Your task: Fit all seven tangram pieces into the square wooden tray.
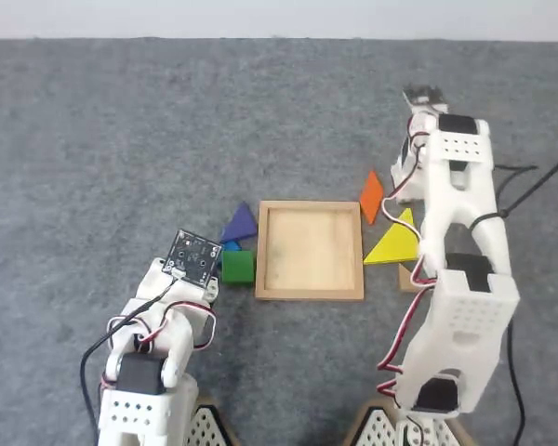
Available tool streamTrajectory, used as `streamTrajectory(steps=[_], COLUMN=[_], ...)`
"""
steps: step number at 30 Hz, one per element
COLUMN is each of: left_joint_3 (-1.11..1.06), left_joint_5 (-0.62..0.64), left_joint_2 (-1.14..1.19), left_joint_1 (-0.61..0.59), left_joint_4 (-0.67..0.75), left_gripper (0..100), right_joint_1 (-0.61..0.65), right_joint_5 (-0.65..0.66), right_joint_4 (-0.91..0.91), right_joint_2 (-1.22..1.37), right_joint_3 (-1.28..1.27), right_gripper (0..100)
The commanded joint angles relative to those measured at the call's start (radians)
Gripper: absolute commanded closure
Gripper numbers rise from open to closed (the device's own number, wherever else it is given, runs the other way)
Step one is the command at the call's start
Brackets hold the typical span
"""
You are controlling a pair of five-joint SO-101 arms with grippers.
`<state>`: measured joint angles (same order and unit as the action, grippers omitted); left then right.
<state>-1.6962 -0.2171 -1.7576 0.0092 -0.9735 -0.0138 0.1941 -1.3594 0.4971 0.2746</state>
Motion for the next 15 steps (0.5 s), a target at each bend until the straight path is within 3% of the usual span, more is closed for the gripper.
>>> streamTrajectory(steps=[1, 15], left_joint_3=[0.008, 0.008], left_joint_5=[0.008, 0.008], left_joint_2=[-0.014, -0.014], left_joint_1=[-0.003, -0.003], left_joint_4=[-0.006, -0.006], left_gripper=[95, 95], right_joint_1=[0.013, 0.027], right_joint_5=[0.018, -0.032], right_joint_4=[0.085, 0.012], right_joint_2=[-0.065, 0.351], right_joint_3=[0.083, 0.532], right_gripper=[66.9, 66.7])
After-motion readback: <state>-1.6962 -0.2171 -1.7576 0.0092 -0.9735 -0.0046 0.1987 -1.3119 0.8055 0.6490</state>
